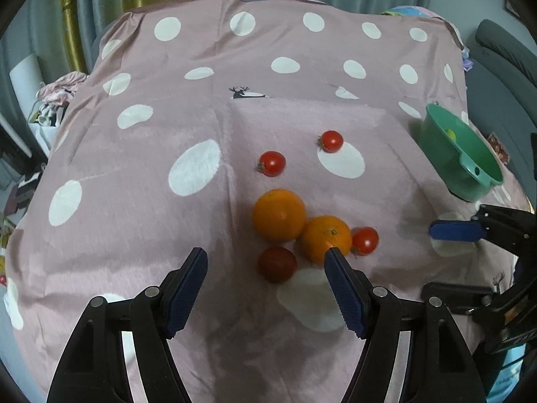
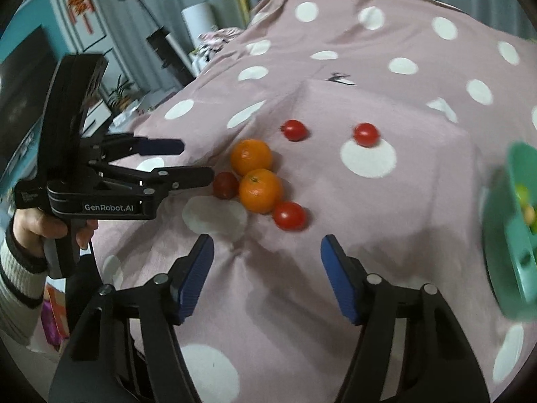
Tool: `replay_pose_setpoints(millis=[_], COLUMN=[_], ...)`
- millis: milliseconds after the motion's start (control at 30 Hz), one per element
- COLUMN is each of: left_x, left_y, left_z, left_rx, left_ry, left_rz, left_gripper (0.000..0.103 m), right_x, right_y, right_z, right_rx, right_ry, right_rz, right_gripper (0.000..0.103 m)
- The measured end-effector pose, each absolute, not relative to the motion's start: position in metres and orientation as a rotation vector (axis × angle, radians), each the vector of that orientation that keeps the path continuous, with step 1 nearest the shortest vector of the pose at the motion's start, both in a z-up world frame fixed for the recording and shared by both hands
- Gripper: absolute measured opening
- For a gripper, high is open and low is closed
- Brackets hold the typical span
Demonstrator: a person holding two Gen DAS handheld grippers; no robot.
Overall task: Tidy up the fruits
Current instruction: 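Grasp an orange with the right tool while the left tool grasps another orange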
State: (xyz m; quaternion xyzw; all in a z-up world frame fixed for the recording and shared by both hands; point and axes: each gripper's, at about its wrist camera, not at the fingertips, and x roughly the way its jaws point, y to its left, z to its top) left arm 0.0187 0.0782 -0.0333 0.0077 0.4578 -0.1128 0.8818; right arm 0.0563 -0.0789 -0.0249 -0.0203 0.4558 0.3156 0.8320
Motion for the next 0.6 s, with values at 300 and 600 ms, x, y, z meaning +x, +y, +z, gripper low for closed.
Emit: replay_pose_setpoints(millis=[300,600], left_x=[0.031,0.041], left_y=[0.089,0.092], left_z=[-0.034,-0.038], left_rx=[0.034,0.044], left_ry=[0.943,0.945], left_rz=[-0.239,-0.265], left_gripper=[0.073,0.073], right_x=[0.092,0.112], right_y=[-0.041,-0.018], right_z=[-0.044,-0.055], right_rx=[-0.154,-0.273], right_ry=[1.008,1.034], right_rz=[0.706,0.728], right_gripper=[0.055,0.051])
